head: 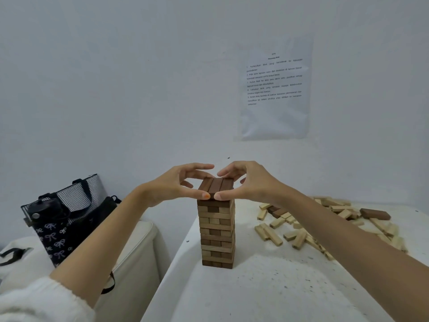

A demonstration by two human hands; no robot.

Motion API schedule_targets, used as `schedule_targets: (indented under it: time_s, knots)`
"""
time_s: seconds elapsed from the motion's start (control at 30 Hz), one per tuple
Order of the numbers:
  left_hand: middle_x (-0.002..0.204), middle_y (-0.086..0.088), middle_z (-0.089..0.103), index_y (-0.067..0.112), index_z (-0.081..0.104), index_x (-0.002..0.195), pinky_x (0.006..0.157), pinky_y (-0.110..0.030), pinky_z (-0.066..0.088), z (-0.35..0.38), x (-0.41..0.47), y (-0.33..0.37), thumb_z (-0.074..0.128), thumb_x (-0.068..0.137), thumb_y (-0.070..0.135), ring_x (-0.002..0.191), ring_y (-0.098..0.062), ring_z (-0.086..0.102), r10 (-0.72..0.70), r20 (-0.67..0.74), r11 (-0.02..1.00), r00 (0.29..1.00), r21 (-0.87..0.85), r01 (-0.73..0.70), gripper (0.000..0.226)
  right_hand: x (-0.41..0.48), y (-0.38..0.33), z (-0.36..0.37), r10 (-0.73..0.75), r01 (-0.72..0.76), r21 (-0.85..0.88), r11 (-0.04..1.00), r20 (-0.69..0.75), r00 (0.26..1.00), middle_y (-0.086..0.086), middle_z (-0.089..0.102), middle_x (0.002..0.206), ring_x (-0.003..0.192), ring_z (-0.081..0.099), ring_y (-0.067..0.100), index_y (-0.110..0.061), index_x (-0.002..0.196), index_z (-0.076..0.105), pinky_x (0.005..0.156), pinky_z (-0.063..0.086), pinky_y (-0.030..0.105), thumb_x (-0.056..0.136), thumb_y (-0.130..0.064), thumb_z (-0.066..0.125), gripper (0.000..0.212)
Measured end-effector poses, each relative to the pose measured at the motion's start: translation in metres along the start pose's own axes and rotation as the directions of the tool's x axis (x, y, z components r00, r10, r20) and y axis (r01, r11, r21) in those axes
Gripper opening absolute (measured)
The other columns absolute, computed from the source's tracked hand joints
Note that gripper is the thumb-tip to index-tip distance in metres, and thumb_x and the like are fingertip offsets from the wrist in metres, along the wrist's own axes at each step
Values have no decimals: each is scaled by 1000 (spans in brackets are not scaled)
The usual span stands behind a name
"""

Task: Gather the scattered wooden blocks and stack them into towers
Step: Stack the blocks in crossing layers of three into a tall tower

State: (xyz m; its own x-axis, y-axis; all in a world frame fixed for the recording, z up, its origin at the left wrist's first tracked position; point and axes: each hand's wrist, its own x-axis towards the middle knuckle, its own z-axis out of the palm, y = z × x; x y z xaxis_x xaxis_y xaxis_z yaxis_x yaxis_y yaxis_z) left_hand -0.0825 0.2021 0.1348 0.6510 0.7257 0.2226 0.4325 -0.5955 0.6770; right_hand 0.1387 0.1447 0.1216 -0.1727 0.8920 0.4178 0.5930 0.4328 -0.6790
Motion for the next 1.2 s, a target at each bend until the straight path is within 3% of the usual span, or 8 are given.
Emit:
schedule_targets:
  time_s: [0.2, 0.37, 0.5, 0.6, 0.77, 1.0, 1.2]
  knots:
    - [124, 12, 62, 33, 50, 133, 98, -28, 43, 0, 5, -7, 77, 68, 35, 122, -6, 52, 0, 43, 1000, 999, -12, 1, 71, 2, 4, 4, 24, -24, -22, 999, -3, 1000, -19, 64, 97, 97, 58, -4, -33, 105, 67, 74, 41, 11, 63, -42, 88, 48]
    - [127, 11, 61, 37, 48, 135, 100, -37, 47, 0, 8, -17, 80, 67, 46, 118, -24, 57, -13, 107, 998, 994, -68, 21, 77, -2, 6, 8, 31, -31, 14, 999, 7, 1000, -19, 62, 102, 99, 56, -3, -30, 111, 65, 73, 39, 11, 70, -37, 85, 47]
    - [128, 4, 61, 33, 41, 140, 103, -39, 45, 6, 8, -24, 79, 68, 36, 120, -17, 57, -12, 136, 987, 991, -159, 34, 82, -5, 10, 12, 57, -59, 35, 998, 56, 997, -16, 57, 119, 113, 50, 1, -35, 126, 54, 82, 39, 13, 70, -43, 83, 64]
    - [129, 5, 60, 35, 38, 141, 104, -38, 45, 10, 7, -28, 79, 67, 36, 122, -13, 54, -10, 111, 979, 994, -200, 32, 85, -8, 12, 18, 85, -89, 75, 993, 54, 995, -14, 54, 123, 115, 49, 3, -36, 135, 44, 79, 36, 11, 69, -45, 83, 76]
    - [128, 1, 59, 34, 37, 142, 104, -40, 44, 12, 7, -31, 79, 69, 33, 122, -18, 54, 13, 54, 965, 998, -264, 2, 85, -11, 15, 26, 100, -92, 175, 980, -40, 994, -16, 60, 113, 110, 51, -4, -37, 131, 46, 79, 36, 11, 69, -42, 83, 72]
    - [129, -1, 61, 30, 39, 142, 98, -32, 48, 14, 8, -33, 72, 77, 15, 122, -17, 55, 30, 56, 953, 998, -302, -12, 75, -14, 20, 31, 107, -80, 248, 965, -96, 990, -10, 62, 117, 114, 51, 2, -37, 128, 51, 78, 37, 12, 67, -41, 85, 70]
    - [128, 0, 61, 34, 41, 140, 96, -29, 48, 17, 7, -35, 77, 70, 28, 121, -17, 56, 26, 48, 945, 999, -327, -9, 79, -15, 20, 30, 101, -75, 234, 969, -100, 990, -9, 63, 115, 114, 51, 1, -38, 129, 49, 80, 36, 12, 65, -43, 86, 74]
